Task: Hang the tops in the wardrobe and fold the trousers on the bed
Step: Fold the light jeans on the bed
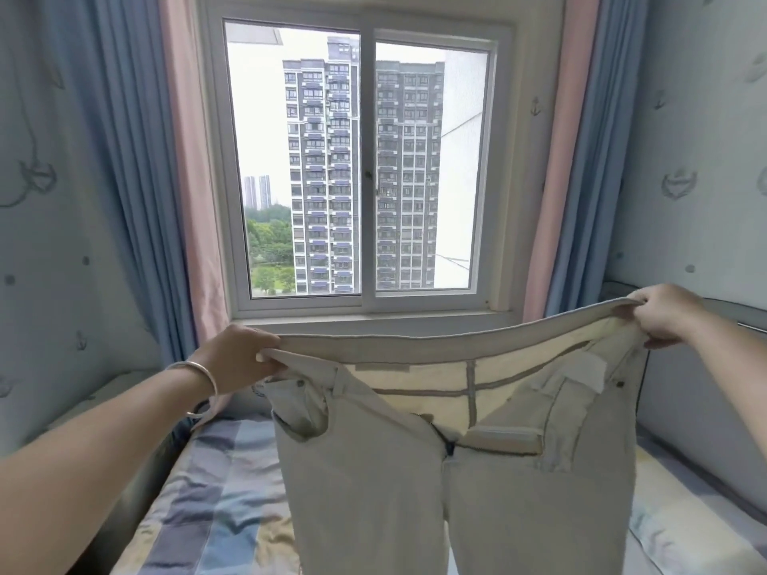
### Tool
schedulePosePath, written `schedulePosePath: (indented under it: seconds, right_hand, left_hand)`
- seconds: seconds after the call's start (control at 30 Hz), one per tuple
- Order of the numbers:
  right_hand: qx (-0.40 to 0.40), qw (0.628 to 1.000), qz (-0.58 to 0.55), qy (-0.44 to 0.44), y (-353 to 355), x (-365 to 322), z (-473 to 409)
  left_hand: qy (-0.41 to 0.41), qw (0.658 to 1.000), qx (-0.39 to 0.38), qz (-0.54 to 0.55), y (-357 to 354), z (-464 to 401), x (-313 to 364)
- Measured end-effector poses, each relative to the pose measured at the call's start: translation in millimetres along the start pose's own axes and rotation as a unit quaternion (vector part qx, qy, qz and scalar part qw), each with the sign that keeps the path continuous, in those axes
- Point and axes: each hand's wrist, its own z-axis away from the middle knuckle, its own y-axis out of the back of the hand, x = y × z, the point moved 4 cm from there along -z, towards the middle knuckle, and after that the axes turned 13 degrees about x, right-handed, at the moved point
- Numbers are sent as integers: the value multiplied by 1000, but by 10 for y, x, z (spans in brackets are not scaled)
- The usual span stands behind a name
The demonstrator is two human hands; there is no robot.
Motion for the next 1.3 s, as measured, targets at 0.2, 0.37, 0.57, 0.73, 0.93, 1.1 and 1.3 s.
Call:
schedulePosePath:
  seconds: [0.2,0.37,0.57,0.73,0.93,1.1,1.3]
  right_hand:
    - [-41,948,-268,-166,58,-67,151]
    - [93,865,-480,-108,333,-131,209]
    - [1,670,-737,-87,326,-546,444]
    - [-230,794,-563,-23,-232,-1242,655]
    - [-407,807,-407,130,-410,-1798,865]
    - [-256,884,-222,322,-253,-2011,883]
    - [-137,900,-274,310,-252,-1789,1010]
  left_hand:
    - [155,951,-34,266,-79,76,-6]
    - [182,945,250,105,266,129,41]
    - [245,733,501,389,340,73,730]
    - [149,780,285,537,-19,-302,1578]
    - [98,768,98,625,-304,-373,2009]
    - [74,739,1,669,-365,-449,2053]
    - [17,870,4,492,-331,-598,1894]
